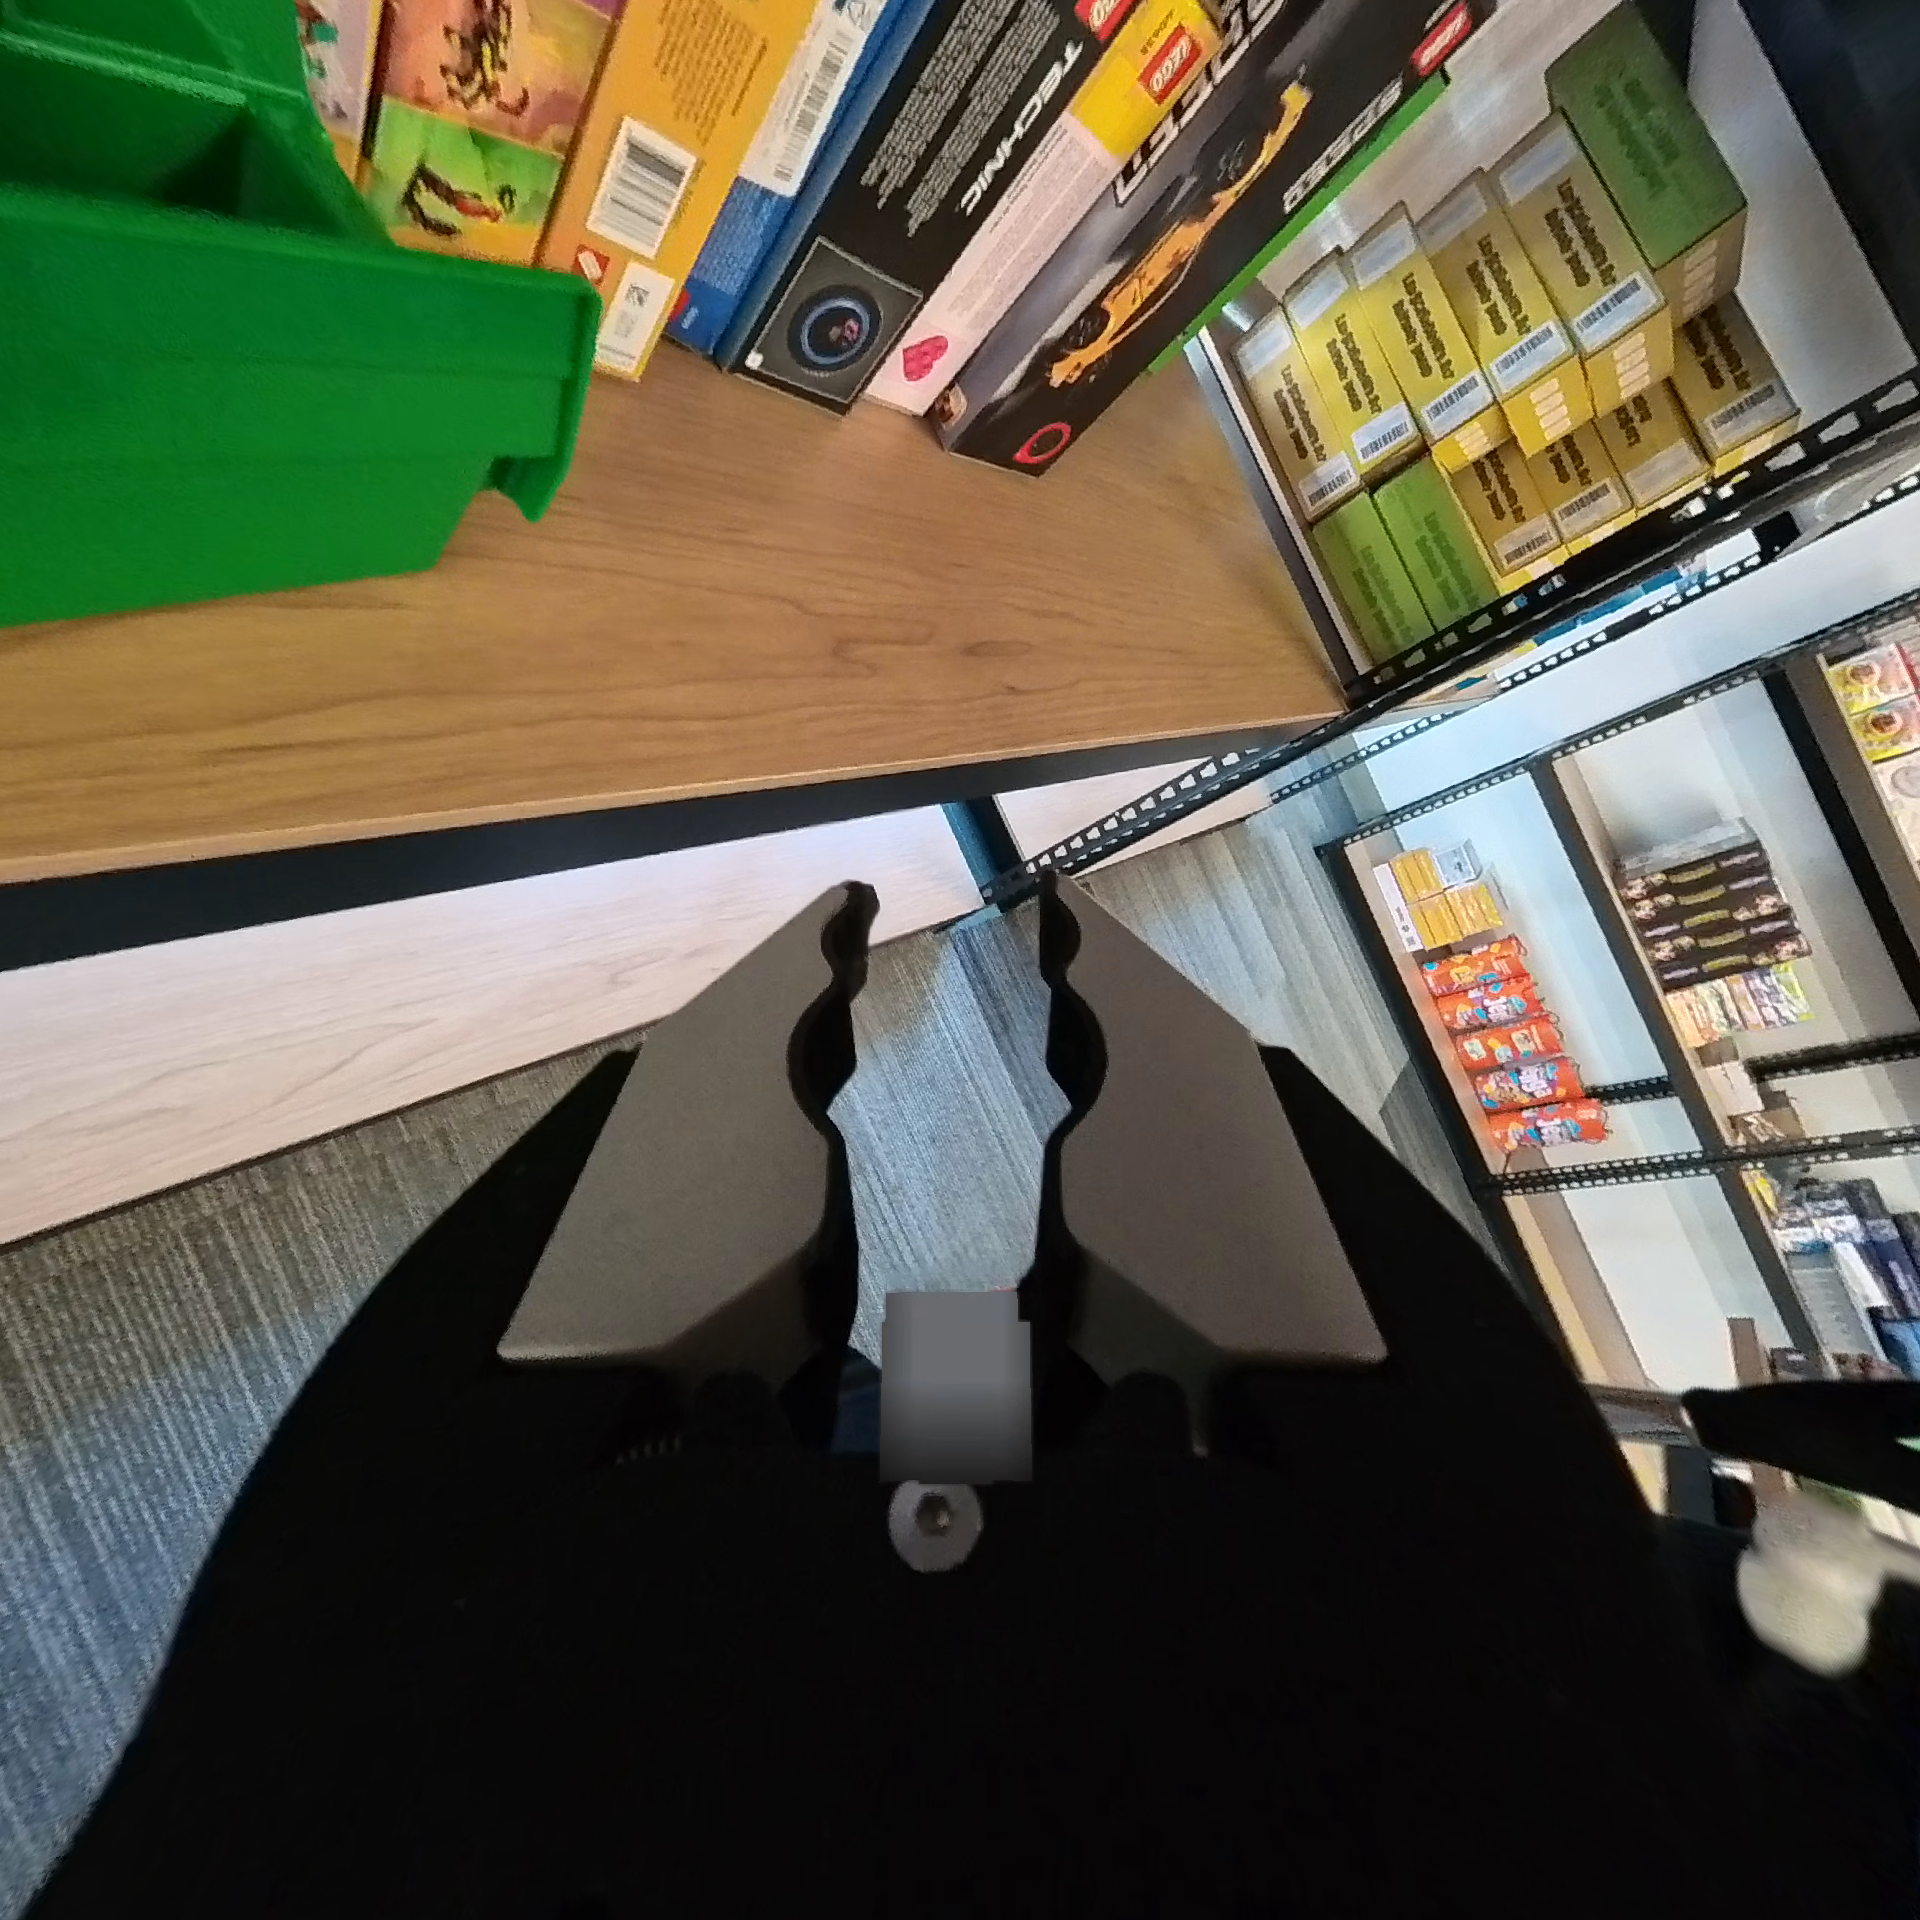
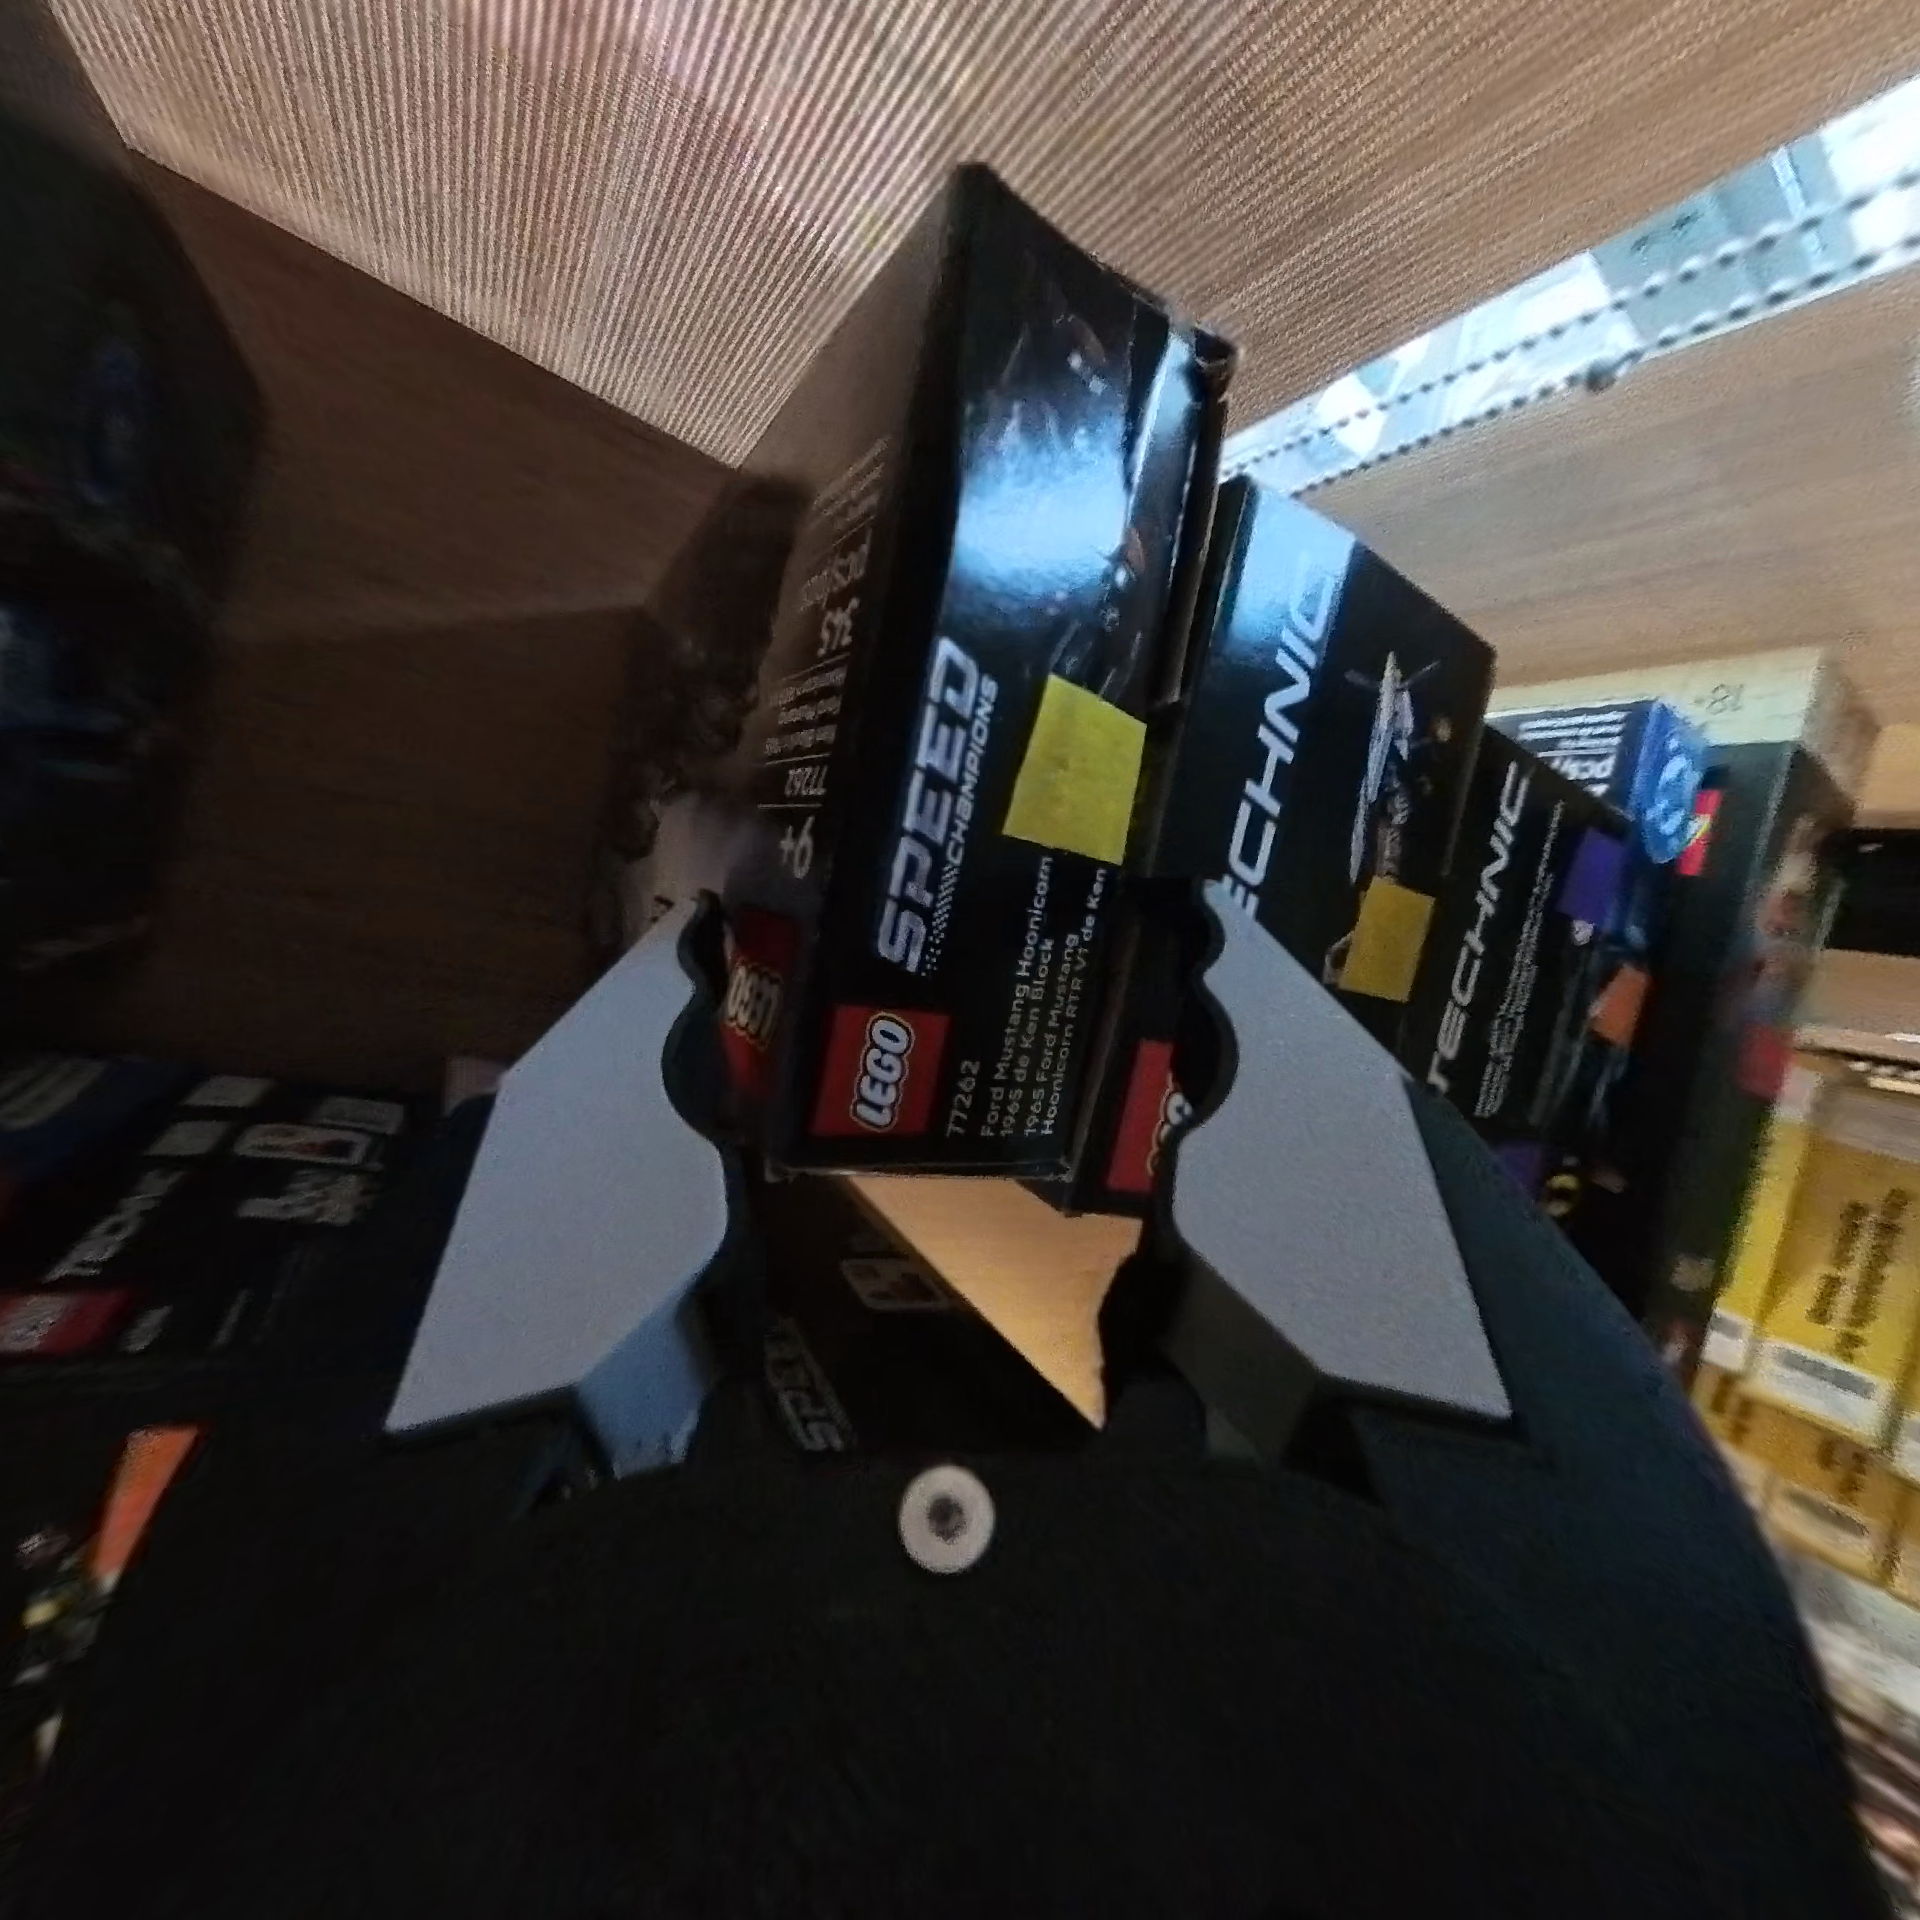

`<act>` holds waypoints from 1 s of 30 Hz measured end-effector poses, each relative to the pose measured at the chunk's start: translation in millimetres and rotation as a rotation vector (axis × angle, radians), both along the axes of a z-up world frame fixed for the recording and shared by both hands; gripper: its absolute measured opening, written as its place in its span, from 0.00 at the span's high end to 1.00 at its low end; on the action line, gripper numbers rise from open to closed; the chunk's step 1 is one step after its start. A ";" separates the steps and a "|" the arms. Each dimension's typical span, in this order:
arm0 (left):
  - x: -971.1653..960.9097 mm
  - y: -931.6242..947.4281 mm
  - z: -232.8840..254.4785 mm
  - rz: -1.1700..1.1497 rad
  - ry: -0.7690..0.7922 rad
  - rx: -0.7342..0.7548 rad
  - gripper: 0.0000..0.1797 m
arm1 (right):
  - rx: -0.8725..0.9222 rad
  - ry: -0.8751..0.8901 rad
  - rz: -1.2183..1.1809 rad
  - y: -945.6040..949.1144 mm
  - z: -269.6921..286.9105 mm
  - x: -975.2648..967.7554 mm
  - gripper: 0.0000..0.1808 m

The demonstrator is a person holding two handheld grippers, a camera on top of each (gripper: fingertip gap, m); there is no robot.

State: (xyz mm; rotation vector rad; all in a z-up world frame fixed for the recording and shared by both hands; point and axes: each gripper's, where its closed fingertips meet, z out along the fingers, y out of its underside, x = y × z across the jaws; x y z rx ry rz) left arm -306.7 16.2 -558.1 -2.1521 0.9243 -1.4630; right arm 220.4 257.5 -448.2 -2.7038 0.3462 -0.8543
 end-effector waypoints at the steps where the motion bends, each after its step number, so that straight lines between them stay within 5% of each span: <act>1: 0.1 -1.1 -2.3 -0.001 0.002 -0.008 0.83 | -0.005 -0.025 0.010 0.6 -1.2 0.6 0.51; 9: 4.6 -5.6 -0.1 -0.008 -0.010 -0.023 0.83 | 0.125 0.090 -0.002 31.6 12.1 -36.8 0.67; 18: 0.6 -2.0 -0.6 0.000 -0.016 -0.032 0.84 | 0.235 0.234 -0.141 24.9 10.8 -21.4 0.60; 25: 2.4 -9.2 -0.7 -0.018 -0.013 -0.040 0.84 | 0.150 0.053 -0.068 10.0 5.1 -1.0 0.64; 30: 1.4 -10.5 -1.5 -0.022 -0.009 -0.040 0.84 | 0.198 0.113 -0.120 12.7 8.6 -1.5 0.64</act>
